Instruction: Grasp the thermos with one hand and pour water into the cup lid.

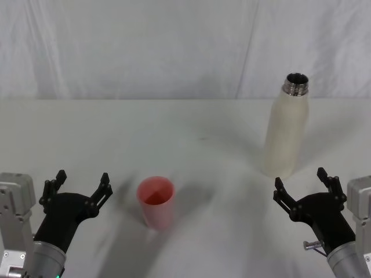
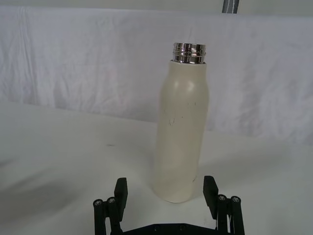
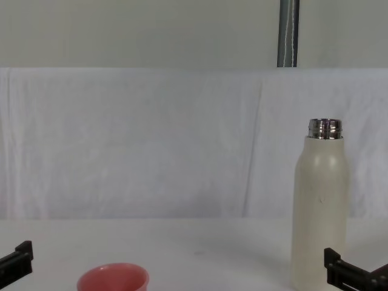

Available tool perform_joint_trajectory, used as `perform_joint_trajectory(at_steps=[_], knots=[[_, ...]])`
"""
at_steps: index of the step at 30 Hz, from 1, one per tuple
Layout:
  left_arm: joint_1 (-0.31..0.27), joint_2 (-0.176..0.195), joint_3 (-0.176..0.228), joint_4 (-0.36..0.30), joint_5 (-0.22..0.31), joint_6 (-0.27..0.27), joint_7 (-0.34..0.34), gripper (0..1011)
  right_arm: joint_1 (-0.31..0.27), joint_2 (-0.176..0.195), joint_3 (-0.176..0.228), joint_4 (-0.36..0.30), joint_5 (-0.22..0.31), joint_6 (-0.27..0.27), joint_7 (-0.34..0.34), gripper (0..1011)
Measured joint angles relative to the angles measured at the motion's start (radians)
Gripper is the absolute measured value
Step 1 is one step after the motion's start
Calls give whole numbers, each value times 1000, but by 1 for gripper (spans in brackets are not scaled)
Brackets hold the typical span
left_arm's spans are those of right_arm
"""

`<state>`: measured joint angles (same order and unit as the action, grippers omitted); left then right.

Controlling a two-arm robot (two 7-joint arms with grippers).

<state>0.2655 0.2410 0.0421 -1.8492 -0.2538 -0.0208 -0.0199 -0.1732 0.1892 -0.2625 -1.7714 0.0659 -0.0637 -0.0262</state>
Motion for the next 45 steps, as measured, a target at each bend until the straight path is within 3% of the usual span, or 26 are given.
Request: perform_joint_trajectory(at_steps=[19, 32, 45], knots=[[0, 0, 0, 0, 0, 0, 0, 1001, 0, -1, 1, 0, 0, 0, 1, 1001], [0, 0, 0, 0, 0, 0, 0, 1001, 22, -31, 41, 14, 35, -2, 81, 1001], [0, 0, 0, 0, 0, 0, 0, 1001, 103, -37, 99, 51, 72, 26, 163, 1001]])
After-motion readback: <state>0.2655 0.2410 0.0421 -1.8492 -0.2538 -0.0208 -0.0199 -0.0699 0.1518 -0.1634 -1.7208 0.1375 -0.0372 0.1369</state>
